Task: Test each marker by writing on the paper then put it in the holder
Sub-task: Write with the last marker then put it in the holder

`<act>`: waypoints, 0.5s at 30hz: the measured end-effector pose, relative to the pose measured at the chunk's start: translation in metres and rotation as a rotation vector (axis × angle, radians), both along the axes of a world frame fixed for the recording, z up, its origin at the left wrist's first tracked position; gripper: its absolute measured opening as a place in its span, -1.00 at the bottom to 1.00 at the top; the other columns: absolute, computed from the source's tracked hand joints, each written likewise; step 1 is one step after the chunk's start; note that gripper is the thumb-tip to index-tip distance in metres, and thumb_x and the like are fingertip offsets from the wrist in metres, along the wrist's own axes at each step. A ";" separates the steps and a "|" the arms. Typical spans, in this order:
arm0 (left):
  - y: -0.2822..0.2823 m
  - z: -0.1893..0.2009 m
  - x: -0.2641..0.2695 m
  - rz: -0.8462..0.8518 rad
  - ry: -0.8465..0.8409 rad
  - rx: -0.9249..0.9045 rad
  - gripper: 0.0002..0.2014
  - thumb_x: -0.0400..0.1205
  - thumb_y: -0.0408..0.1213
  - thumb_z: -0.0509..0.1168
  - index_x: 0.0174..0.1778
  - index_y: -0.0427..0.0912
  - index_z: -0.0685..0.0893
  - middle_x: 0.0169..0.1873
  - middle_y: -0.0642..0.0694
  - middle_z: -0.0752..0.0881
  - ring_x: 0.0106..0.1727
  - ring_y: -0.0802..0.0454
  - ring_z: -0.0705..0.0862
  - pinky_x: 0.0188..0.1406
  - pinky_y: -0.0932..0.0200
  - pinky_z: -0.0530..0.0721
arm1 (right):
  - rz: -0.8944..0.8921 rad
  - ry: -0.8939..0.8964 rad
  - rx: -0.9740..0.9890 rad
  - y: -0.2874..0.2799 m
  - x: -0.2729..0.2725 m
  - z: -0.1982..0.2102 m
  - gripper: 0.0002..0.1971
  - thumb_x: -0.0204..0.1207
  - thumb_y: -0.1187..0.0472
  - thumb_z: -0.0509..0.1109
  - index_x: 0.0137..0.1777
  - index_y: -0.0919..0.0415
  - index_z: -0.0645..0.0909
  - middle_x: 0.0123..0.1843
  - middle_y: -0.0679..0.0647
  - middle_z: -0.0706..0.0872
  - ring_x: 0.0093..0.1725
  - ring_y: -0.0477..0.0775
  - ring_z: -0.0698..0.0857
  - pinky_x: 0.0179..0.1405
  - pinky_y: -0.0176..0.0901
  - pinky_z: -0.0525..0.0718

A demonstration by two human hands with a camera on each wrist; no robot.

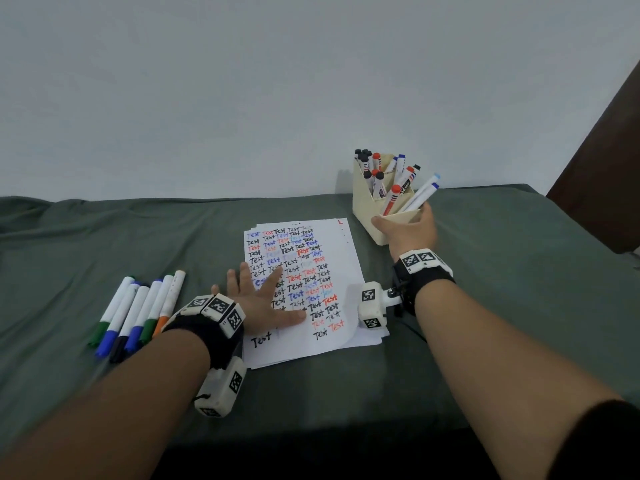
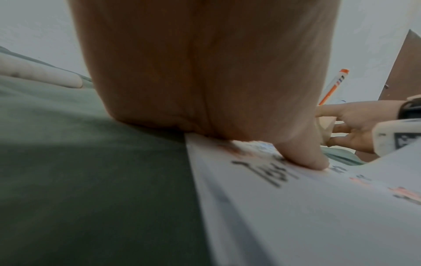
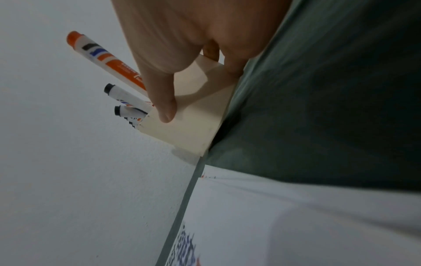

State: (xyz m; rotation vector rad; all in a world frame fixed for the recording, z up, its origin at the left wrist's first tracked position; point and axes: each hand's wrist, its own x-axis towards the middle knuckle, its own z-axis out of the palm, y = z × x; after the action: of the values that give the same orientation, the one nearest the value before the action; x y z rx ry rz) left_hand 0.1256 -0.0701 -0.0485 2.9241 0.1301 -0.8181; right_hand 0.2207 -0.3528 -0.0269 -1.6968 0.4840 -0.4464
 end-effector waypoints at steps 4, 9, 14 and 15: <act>0.001 -0.005 0.002 0.004 -0.004 -0.005 0.29 -0.12 0.90 -0.15 0.52 0.53 -0.49 0.65 -0.15 -0.55 0.67 -0.31 -0.49 0.57 -0.50 -0.31 | 0.003 0.022 0.001 0.010 0.018 0.001 -0.25 0.14 0.00 0.79 0.34 -0.08 0.55 -0.05 -0.26 0.73 -0.13 -0.21 0.74 -0.43 -0.41 0.55; 0.003 -0.008 0.003 0.000 -0.019 -0.014 0.28 -0.11 0.90 -0.17 0.51 0.53 -0.50 0.65 -0.15 -0.55 0.67 -0.31 -0.50 0.57 -0.50 -0.32 | -0.020 0.026 -0.039 0.015 0.038 0.004 -0.23 0.10 -0.01 0.78 0.31 -0.01 0.52 0.05 -0.12 0.73 -0.17 -0.16 0.71 -0.47 -0.38 0.47; 0.004 -0.009 0.004 -0.008 -0.012 -0.009 0.25 -0.06 0.90 -0.15 0.50 0.53 -0.53 0.64 -0.16 -0.58 0.66 -0.31 -0.52 0.57 -0.52 -0.32 | -0.054 0.070 -0.031 0.022 0.052 -0.002 -0.14 -0.02 0.07 0.82 0.28 0.19 0.51 0.18 0.11 0.71 -0.12 0.04 0.78 -0.35 -0.12 0.78; 0.004 -0.009 0.004 -0.007 -0.009 -0.010 0.25 -0.07 0.90 -0.15 0.49 0.53 -0.54 0.63 -0.15 -0.58 0.66 -0.31 -0.52 0.57 -0.52 -0.33 | -0.055 0.082 -0.035 0.024 0.054 -0.004 -0.12 -0.04 0.08 0.82 0.29 0.21 0.50 0.20 0.14 0.70 -0.08 0.09 0.79 -0.25 -0.02 0.84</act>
State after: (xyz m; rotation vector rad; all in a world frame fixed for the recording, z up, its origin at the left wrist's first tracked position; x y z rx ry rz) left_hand 0.1297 -0.0659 -0.0578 2.9201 0.1149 -0.8044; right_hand 0.2746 -0.3289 -0.0307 -1.7437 0.5873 -0.4283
